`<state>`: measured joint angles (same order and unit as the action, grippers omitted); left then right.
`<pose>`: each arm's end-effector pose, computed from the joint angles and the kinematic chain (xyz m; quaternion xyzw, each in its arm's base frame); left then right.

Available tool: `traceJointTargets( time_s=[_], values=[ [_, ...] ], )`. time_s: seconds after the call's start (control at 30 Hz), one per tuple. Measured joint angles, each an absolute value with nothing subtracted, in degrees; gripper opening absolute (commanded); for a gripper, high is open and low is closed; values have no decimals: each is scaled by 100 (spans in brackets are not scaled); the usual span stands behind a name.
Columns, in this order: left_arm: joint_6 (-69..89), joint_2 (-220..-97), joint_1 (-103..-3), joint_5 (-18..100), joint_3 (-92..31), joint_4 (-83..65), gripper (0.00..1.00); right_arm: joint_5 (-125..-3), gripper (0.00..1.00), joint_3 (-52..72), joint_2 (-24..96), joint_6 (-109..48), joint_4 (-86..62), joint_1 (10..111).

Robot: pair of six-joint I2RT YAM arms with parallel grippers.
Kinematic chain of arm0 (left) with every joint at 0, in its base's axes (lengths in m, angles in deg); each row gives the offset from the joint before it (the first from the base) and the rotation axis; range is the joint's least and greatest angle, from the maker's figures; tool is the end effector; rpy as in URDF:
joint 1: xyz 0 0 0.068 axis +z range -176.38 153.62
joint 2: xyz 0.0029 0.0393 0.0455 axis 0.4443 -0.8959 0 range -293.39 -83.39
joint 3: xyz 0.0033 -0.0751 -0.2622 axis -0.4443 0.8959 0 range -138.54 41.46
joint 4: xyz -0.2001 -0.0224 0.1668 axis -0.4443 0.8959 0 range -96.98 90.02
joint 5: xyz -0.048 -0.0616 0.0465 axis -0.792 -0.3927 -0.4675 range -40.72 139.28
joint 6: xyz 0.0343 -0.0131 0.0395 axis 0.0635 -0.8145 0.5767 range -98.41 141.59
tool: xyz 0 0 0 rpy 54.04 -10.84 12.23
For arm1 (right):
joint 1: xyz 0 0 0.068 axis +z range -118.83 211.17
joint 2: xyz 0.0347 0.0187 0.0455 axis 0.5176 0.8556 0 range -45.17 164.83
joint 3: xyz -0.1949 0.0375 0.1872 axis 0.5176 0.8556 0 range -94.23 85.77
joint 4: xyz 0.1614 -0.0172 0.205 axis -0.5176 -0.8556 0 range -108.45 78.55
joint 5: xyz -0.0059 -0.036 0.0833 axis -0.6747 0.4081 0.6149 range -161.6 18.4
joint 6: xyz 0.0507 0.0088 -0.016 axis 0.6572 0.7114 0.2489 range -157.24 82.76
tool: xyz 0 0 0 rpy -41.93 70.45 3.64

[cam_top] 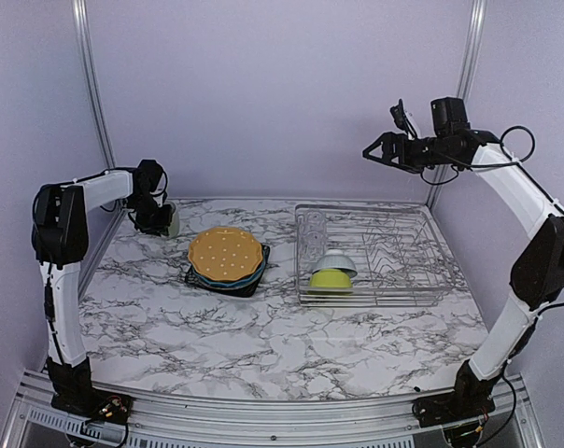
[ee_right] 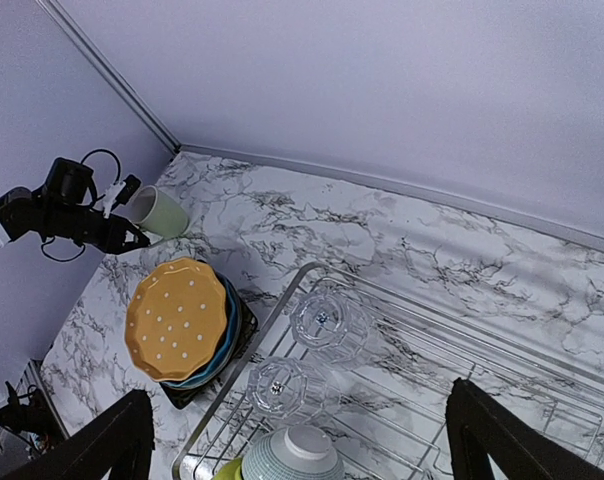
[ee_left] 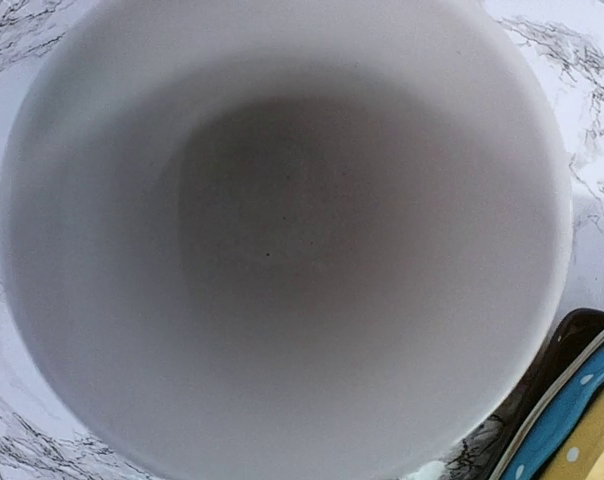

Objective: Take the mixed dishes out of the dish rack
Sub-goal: Place the cup at the corner of the board.

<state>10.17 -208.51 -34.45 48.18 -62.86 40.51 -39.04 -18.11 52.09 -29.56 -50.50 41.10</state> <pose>0.4582 -0.0655 0.1966 -0.0269 0.9817 -0.0411 0.1840 0.3687 0.0841 0.4075 -0.1515 0.8385 0.3135 0.4192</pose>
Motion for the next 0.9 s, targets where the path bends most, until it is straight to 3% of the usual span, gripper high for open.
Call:
traceJointTargets(
  time_s=[0.1,0.47,0.57,0.63,0.9],
  values=[
    [1011,-20851,-3445,4794,-6338,4040,28,-3900,98,-1789,5209,-2956,-5050,4110],
    [1019,-20816,-3445,4791,-6395,4007,77,-3854,97,-1738,5211,-2969,-5126,4110],
    [1022,-20731,-3445,4822,-6395,4011,86,-3891,96,-1738,5211,-3010,-5227,4128],
    [1041,-20637,-3445,4826,-6395,4016,98,-3981,96,-1738,5213,-3054,-5308,4163],
    [1041,-19841,-3443,5108,-6390,4022,99,-4685,94,-2143,5619,-3417,-6003,4808]
  ],
)
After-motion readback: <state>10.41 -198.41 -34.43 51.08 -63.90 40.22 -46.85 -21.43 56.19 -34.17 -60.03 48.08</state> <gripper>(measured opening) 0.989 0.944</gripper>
